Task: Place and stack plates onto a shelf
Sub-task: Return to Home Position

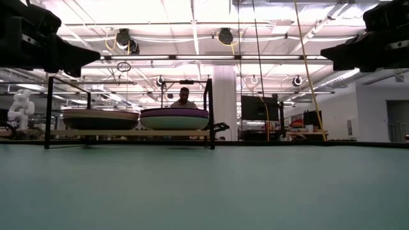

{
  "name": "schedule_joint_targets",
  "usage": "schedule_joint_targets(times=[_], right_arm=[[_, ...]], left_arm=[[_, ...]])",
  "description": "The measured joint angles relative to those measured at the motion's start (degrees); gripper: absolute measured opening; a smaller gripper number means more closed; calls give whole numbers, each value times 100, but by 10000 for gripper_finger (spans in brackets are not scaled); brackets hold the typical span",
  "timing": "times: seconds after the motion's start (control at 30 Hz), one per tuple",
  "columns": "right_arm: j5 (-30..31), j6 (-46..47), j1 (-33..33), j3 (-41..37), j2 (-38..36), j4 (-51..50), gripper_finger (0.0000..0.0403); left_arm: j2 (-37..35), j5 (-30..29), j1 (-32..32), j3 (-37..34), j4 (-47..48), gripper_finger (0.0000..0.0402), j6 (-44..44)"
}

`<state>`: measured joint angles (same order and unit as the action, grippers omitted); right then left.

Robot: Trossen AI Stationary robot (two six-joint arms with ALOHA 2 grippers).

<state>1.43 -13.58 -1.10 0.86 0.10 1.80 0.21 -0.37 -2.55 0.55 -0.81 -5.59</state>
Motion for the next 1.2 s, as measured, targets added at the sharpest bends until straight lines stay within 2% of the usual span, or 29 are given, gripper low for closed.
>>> schedule_joint_targets(times=[0.17, 0.33, 0.7, 0.97, 1.2], right_arm=[[-6, 47, 0, 0, 2, -57, 0], [-6, 48, 0, 0, 2, -61, 0], [-4, 48, 0, 0, 2, 11, 0], [-2, 48, 0, 0, 2, 24, 0], [-2, 48, 0, 0, 2, 31, 0]], left_arm=[[5, 236, -295, -3, 25, 1, -47], [17, 302, -334, -3, 25, 1, -8], [17, 416, -280, -3, -9, 1, 234], [17, 486, 62, -3, -24, 1, 378], [17, 473, 97, -3, -27, 10, 604]])
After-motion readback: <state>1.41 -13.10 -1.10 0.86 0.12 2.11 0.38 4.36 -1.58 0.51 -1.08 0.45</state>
